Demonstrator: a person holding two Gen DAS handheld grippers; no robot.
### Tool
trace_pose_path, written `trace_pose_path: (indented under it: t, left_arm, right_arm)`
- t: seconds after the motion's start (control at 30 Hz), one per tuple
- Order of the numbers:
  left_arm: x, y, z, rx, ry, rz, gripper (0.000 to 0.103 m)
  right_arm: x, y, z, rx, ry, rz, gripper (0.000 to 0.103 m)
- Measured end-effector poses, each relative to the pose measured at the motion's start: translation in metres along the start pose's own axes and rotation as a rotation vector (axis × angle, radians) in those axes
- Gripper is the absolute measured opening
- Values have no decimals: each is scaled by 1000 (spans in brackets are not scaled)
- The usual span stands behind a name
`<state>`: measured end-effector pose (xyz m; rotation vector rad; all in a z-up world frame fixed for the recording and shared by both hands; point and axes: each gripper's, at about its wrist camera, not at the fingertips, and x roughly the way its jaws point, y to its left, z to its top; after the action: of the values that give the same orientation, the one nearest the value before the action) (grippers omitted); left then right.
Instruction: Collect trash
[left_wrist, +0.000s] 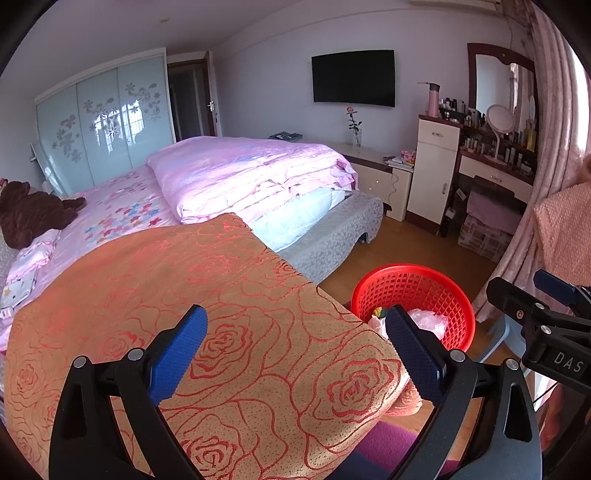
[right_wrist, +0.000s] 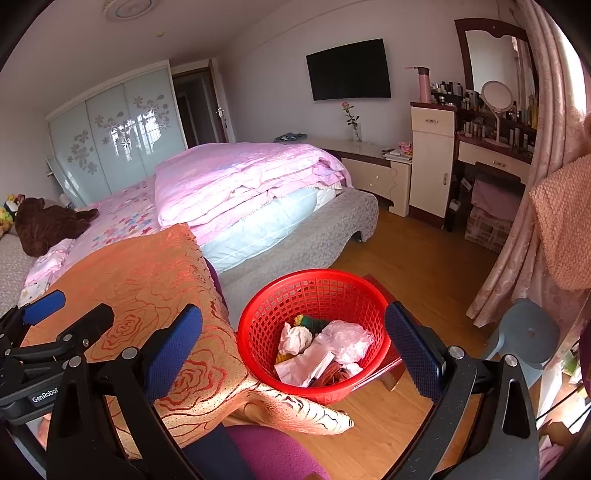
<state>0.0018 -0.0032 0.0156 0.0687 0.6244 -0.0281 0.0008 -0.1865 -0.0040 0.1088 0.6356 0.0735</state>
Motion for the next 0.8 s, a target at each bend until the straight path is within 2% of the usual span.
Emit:
trace_pose_path:
  t: [0.8]
  left_arm:
    - [8, 9, -7, -27, 26, -13, 95]
  right_arm:
    - [8, 7, -12, 1, 24, 6, 96]
